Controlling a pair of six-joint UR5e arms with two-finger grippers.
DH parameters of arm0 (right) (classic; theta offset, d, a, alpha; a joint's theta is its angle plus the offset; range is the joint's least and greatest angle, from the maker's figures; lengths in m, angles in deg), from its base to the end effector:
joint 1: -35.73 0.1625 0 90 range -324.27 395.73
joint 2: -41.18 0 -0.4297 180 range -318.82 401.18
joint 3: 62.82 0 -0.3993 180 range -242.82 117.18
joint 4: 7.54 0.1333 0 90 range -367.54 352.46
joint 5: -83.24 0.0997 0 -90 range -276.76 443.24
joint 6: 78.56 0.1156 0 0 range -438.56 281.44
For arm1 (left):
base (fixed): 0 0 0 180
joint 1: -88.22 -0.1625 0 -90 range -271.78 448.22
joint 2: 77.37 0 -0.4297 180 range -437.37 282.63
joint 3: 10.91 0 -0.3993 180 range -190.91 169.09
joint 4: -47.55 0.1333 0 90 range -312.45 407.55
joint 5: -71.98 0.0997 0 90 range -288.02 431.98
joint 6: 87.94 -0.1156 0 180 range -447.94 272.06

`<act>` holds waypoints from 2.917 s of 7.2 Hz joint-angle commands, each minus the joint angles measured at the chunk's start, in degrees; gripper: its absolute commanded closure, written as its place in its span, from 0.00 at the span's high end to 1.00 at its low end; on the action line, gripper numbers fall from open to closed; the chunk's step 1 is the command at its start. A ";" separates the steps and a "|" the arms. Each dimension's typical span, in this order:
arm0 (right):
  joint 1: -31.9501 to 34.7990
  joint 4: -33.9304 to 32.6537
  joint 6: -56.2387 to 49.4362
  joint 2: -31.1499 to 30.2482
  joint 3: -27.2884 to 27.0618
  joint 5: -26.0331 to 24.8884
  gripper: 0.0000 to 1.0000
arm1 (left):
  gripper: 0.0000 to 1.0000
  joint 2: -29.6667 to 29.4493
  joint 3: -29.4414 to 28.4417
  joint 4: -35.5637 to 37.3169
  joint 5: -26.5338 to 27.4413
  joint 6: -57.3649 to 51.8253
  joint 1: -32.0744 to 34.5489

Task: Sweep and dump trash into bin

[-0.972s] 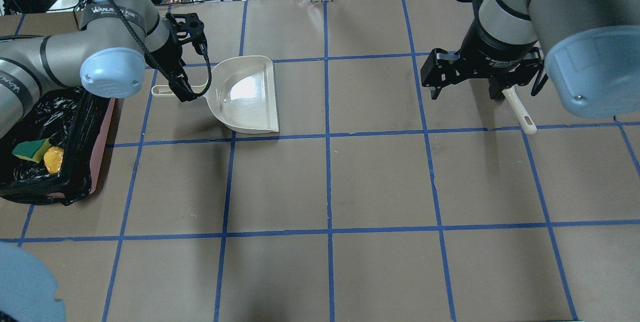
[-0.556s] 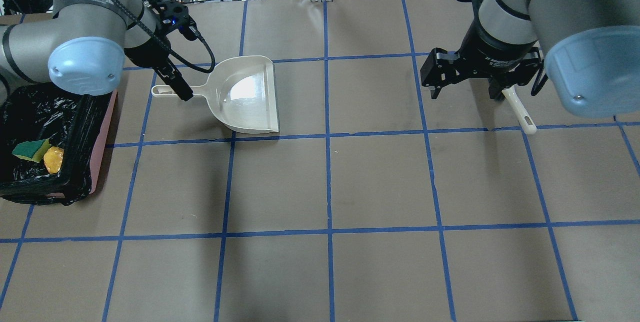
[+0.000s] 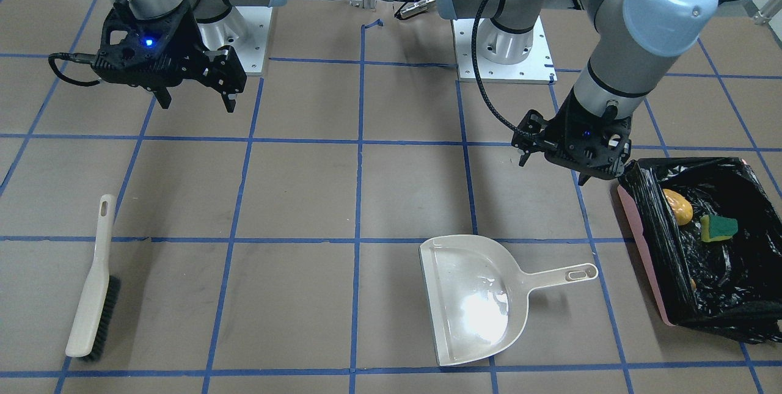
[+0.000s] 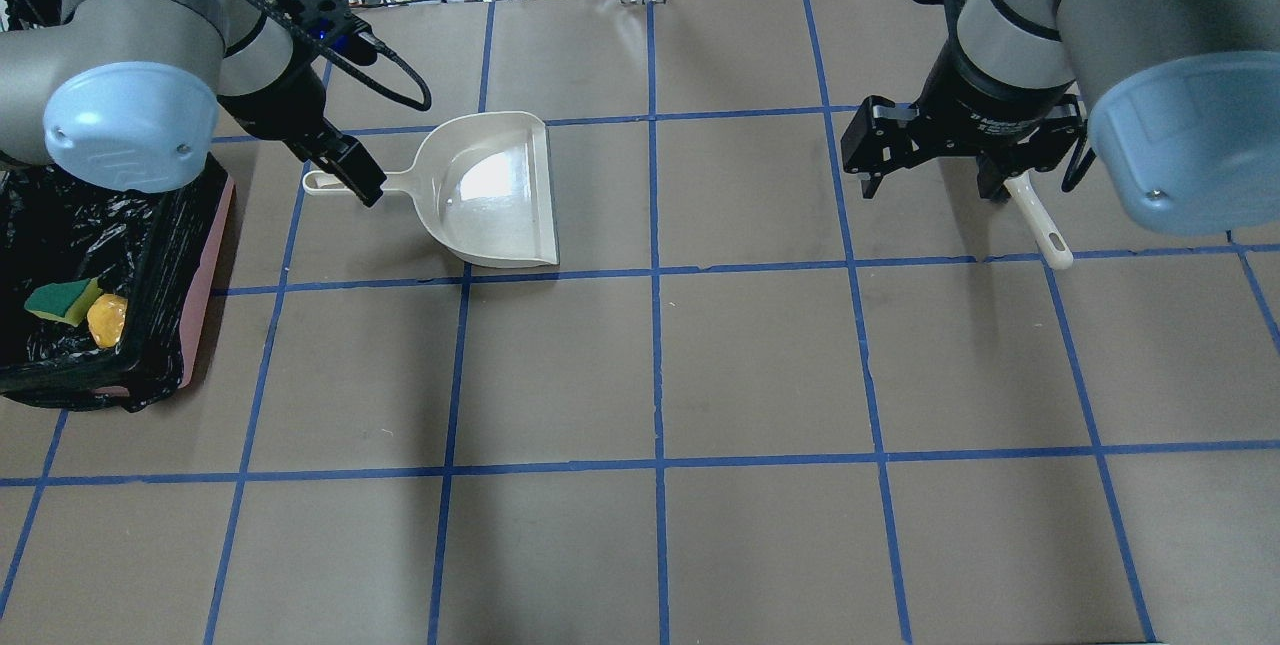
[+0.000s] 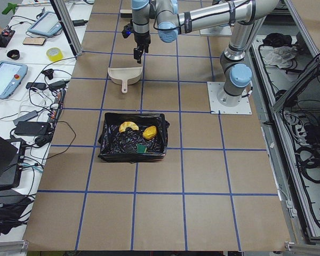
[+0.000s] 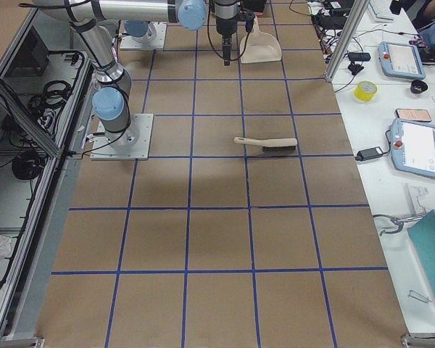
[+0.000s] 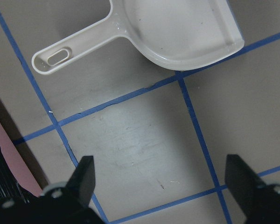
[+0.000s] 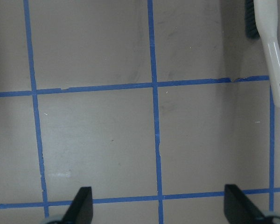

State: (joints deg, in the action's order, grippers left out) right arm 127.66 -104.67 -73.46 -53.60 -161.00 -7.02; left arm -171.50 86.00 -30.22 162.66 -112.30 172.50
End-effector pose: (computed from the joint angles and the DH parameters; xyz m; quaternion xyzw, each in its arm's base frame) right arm 0.1485 -0.4651 0.4582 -0.0277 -0.9991 0.0326 0.0003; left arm -0.0790 -0.5355 0.4011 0.1619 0.9867 -0.0085 0.0084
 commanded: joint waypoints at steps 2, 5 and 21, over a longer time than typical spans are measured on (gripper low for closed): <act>0.00 0.10 0.00 0.03 0.00 0.00 1.00 | 1.00 2.02 0.38 -0.89 0.11 10.46 0.00; 0.00 0.10 0.00 0.03 0.00 0.00 1.00 | 1.00 2.55 0.65 -1.24 0.55 13.61 0.00; -1.40 -3.50 -0.09 0.20 0.00 0.18 1.00 | 1.00 4.13 -0.32 -1.86 0.55 21.02 0.44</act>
State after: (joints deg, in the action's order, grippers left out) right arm 126.25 -108.17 -73.55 -53.40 -161.00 -6.87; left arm -167.52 85.65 -32.12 163.18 -91.26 172.93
